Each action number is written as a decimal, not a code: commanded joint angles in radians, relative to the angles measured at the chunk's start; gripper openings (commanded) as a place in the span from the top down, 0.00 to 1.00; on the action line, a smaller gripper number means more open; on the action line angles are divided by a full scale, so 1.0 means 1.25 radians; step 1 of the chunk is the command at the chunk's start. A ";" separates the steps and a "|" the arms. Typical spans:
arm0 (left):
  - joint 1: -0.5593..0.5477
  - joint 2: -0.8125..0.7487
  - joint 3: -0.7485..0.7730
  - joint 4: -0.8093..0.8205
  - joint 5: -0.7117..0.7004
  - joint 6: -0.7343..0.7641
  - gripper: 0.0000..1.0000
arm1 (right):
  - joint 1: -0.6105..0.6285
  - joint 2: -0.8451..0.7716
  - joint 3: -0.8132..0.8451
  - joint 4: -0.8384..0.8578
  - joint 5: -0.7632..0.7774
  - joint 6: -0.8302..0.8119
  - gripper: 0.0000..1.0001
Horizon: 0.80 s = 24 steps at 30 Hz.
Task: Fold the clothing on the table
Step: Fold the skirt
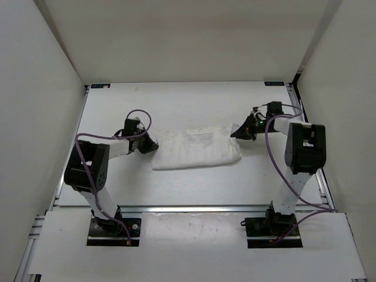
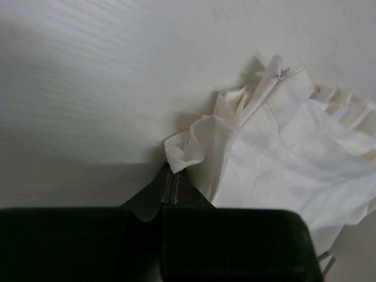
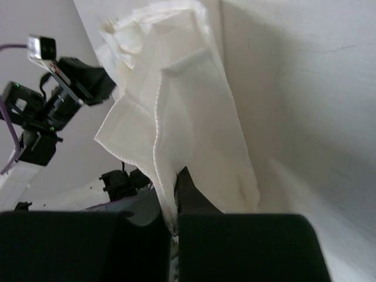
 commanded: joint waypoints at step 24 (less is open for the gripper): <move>-0.093 -0.023 -0.026 0.028 0.063 -0.049 1.00 | 0.350 0.065 0.381 -0.151 0.015 0.043 1.00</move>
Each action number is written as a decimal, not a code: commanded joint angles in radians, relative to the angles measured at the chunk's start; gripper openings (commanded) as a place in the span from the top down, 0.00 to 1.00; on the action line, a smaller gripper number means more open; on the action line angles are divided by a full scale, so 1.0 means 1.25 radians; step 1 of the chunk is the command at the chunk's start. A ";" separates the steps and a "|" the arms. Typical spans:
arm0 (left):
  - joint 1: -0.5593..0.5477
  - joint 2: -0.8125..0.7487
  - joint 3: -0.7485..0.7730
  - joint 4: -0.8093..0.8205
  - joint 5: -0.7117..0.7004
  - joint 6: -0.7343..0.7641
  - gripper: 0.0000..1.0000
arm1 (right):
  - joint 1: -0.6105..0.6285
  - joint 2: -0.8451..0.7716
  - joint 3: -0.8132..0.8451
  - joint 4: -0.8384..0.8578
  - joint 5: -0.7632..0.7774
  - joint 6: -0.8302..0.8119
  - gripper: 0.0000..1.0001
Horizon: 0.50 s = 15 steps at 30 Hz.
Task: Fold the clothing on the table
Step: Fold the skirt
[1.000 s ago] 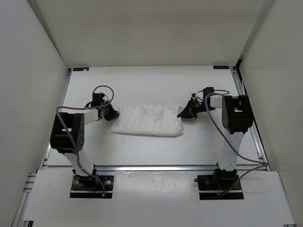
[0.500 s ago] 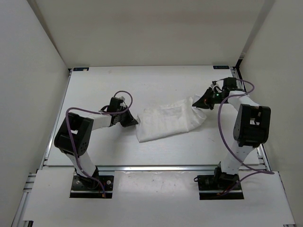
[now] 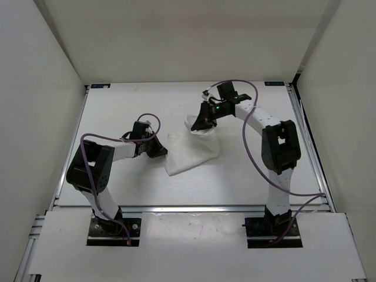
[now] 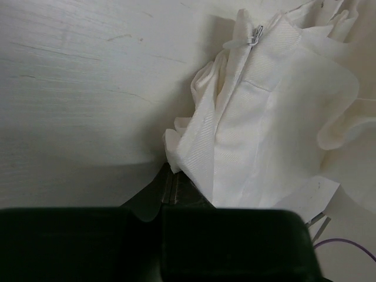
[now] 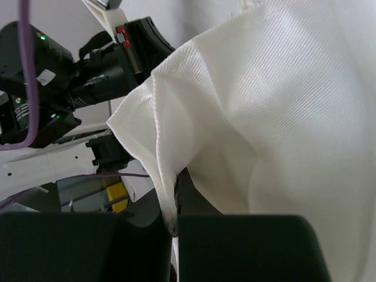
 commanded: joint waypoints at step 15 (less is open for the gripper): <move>0.068 -0.055 -0.041 0.018 0.022 0.007 1.00 | 0.126 0.192 0.178 0.033 -0.052 0.117 1.00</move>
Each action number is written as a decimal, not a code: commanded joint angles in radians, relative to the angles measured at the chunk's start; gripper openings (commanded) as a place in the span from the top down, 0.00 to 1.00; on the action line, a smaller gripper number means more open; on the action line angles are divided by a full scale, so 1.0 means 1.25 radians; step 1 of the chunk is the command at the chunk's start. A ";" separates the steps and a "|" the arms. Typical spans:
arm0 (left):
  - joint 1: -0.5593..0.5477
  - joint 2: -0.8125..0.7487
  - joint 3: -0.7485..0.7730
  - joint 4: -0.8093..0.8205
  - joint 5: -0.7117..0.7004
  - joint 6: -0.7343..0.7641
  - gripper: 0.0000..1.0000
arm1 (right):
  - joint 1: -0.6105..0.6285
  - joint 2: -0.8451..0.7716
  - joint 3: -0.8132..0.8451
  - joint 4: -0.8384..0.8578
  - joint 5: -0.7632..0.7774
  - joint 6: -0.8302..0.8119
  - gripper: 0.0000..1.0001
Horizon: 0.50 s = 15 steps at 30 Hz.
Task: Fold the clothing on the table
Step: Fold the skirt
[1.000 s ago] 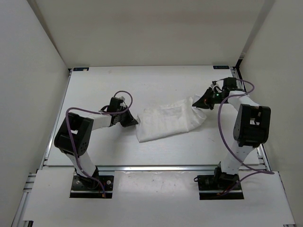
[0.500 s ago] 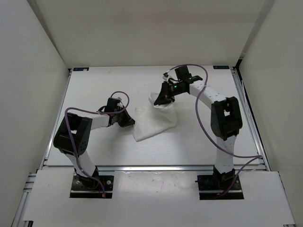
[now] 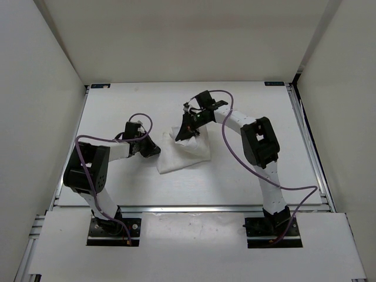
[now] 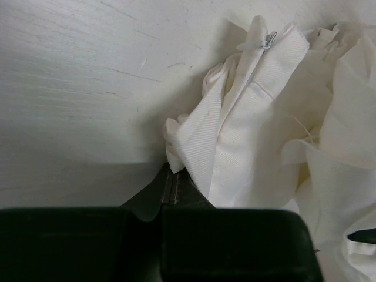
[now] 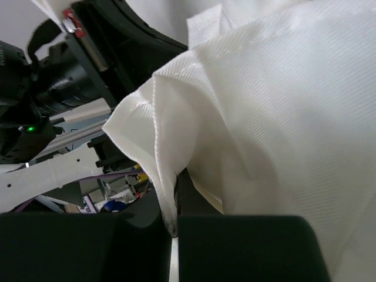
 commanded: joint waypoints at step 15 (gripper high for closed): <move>0.045 -0.069 -0.044 -0.001 0.019 0.022 1.00 | -0.340 -0.311 -0.388 0.098 0.107 -0.021 0.46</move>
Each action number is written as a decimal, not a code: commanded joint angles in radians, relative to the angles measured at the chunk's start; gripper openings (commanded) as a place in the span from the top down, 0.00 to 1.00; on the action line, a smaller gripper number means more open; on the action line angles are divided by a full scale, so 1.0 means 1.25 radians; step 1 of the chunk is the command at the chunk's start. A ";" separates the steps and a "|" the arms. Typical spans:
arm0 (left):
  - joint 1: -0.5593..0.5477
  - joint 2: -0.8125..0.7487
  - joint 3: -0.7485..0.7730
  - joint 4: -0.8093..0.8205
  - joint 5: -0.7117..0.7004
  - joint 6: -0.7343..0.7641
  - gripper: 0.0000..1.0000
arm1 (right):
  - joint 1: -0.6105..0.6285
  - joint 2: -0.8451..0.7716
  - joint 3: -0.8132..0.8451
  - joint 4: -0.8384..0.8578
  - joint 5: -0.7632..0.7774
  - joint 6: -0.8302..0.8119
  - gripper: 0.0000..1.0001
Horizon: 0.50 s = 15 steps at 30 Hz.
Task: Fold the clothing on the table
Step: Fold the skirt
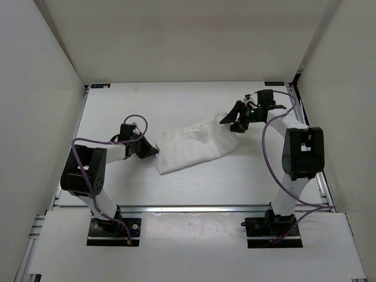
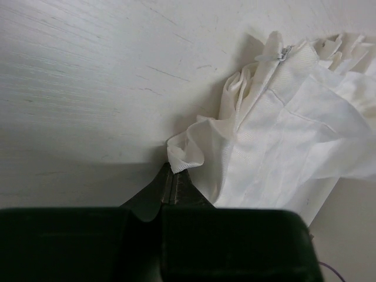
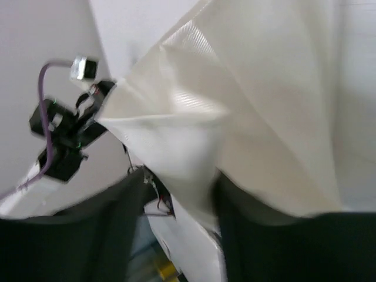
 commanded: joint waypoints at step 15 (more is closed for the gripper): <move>0.024 -0.063 -0.035 -0.040 0.008 0.034 1.00 | -0.090 -0.080 -0.053 -0.252 0.578 -0.285 0.26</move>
